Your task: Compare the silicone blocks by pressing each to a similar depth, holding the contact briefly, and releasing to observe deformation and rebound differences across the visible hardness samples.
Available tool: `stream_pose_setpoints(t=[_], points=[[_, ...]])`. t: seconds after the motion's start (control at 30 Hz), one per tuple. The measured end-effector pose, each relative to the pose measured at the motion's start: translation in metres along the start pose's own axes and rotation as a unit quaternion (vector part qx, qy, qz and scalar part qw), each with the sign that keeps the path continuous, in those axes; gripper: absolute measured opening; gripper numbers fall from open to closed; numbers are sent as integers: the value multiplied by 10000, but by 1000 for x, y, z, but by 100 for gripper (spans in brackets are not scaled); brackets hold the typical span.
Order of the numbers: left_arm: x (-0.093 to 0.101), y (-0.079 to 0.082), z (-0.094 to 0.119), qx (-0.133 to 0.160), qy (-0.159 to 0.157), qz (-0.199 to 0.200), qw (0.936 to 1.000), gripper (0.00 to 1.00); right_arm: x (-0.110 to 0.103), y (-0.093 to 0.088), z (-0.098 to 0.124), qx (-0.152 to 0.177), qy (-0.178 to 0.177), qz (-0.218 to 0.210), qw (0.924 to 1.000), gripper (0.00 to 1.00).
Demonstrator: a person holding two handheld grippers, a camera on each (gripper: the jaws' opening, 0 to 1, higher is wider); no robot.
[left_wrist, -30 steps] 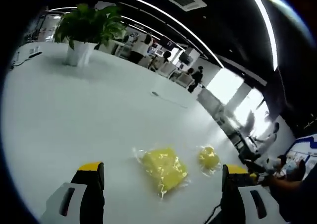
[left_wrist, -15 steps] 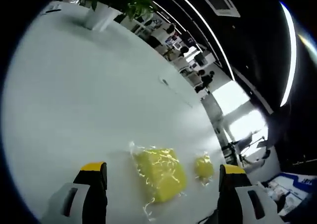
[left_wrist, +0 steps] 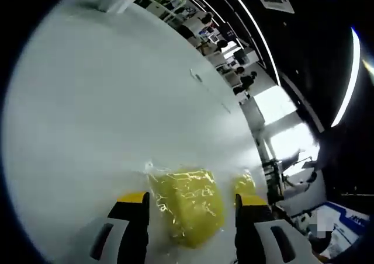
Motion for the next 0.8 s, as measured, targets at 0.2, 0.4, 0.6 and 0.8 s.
stream_pose_setpoints(t=[0.2,0.4,0.6,0.8], points=[[-5,1,-5,8,54,-108,9999,47,-1,-8,1,-92,7,-45,9999,96],[-10,-3,-8,-93,266,-221,9994,37,-2,-8,2,-101,25,-78,9999,96],[-12,-6,-10,-203,305,-385,9986,31,-1,-10,2,-136,35,-50,9999,96],[-14,-7,-10,-203,306,-335,9988,21,1,-8,3,-137,31,-38,9999,96]])
Point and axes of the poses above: the point that each gripper's makers call its tool centre point, and the gripper's own axes: z roughly backward along the fingers, x roughly to its right, y roughly out of its top, the point moved 3 cm from there along z, roughly backward along the fingers, and after that the axes turned 5 degrees about y, right-handed, at the moved point
